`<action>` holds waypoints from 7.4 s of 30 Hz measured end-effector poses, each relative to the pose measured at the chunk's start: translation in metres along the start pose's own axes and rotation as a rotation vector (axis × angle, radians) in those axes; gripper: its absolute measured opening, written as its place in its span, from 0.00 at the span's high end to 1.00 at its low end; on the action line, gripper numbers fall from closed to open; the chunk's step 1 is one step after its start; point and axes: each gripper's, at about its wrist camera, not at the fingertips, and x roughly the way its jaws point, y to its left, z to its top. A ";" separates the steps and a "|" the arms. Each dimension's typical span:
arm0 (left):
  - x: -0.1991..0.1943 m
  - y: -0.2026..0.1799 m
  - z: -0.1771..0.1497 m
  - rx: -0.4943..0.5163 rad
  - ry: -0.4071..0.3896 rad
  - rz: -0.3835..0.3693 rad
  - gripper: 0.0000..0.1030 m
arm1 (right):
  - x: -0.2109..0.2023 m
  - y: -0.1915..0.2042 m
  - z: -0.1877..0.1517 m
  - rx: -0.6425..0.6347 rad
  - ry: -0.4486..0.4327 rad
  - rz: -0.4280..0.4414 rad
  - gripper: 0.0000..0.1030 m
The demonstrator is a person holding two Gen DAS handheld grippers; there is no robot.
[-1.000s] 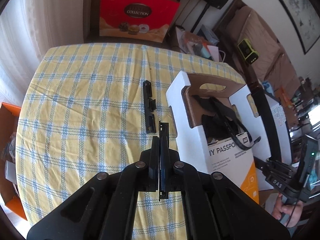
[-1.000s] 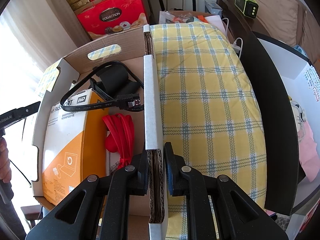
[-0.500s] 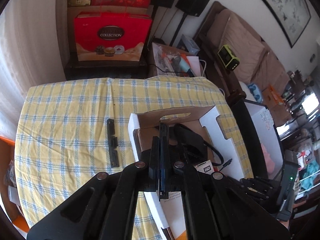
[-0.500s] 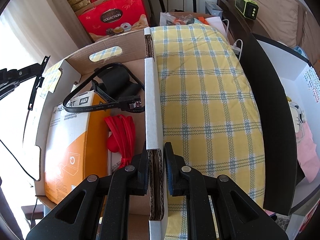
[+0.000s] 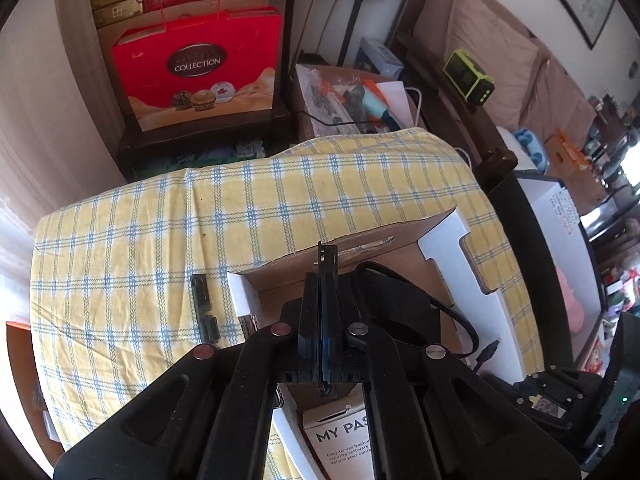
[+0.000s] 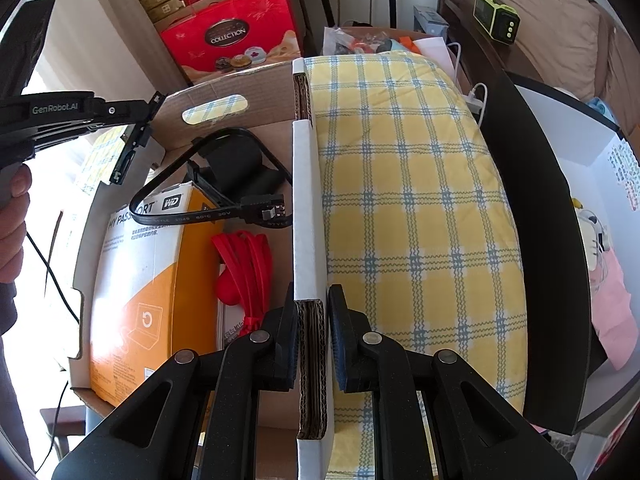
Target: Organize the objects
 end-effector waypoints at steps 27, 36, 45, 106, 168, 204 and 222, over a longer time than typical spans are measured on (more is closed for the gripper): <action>0.000 0.107 -0.035 -0.202 0.020 0.052 0.51 | 0.000 0.003 -0.001 -0.001 -0.004 -0.005 0.87; 0.027 0.106 -0.041 -0.221 0.065 -0.022 0.51 | 0.000 0.002 -0.002 0.000 0.003 -0.008 0.87; 0.034 0.090 -0.043 -0.163 0.040 0.038 0.63 | 0.003 0.002 -0.004 0.006 0.012 -0.006 0.86; -0.038 0.023 -0.038 -0.052 -0.086 -0.029 0.63 | 0.000 0.002 -0.006 0.016 0.004 0.013 0.85; -0.133 0.016 -0.165 -0.078 -0.281 0.007 0.09 | -0.083 0.039 -0.032 0.016 -0.246 -0.030 0.21; -0.171 0.001 -0.233 -0.142 -0.328 0.215 0.00 | -0.127 0.081 -0.104 -0.039 -0.368 -0.113 0.01; -0.169 0.000 -0.237 -0.145 -0.326 0.237 0.00 | -0.131 0.086 -0.110 -0.063 -0.399 -0.146 0.01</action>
